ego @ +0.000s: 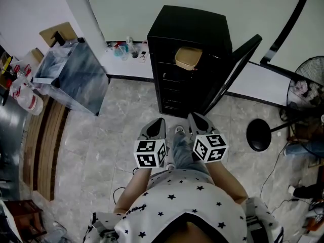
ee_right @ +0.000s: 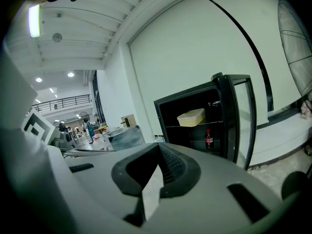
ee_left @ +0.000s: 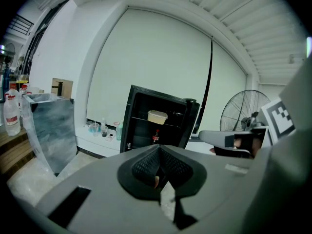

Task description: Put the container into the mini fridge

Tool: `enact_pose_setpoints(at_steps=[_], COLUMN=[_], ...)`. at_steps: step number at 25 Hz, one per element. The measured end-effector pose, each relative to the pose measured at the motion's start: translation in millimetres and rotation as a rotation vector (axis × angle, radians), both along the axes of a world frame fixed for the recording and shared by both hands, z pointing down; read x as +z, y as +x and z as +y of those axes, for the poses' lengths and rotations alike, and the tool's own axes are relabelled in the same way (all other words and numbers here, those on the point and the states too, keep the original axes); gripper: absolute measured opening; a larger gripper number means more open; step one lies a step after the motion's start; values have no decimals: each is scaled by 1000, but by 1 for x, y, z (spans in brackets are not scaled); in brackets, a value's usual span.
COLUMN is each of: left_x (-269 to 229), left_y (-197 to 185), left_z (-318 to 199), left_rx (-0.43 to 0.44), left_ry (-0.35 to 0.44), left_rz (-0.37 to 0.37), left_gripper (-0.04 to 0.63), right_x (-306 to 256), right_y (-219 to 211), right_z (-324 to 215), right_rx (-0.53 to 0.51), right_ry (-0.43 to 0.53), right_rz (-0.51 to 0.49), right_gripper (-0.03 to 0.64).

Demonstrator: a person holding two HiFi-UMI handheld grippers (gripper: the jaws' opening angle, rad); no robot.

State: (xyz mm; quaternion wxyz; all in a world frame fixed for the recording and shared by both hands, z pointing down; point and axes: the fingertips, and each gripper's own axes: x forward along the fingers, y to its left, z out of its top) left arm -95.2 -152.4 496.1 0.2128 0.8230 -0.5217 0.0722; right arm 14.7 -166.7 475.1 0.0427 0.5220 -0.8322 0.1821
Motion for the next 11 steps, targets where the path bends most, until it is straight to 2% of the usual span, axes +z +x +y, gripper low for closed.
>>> enact_pose_setpoints(at_steps=[11], left_x=[1], left_y=[2], left_z=[-13], left_rx=[3], left_ry=[-8], left_rz=[1], left_gripper=[12], right_x=[-3], right_y=[0], right_z=[-13], right_rx=[-5], right_ry=[9], right_rz=[2], right_gripper=[-8])
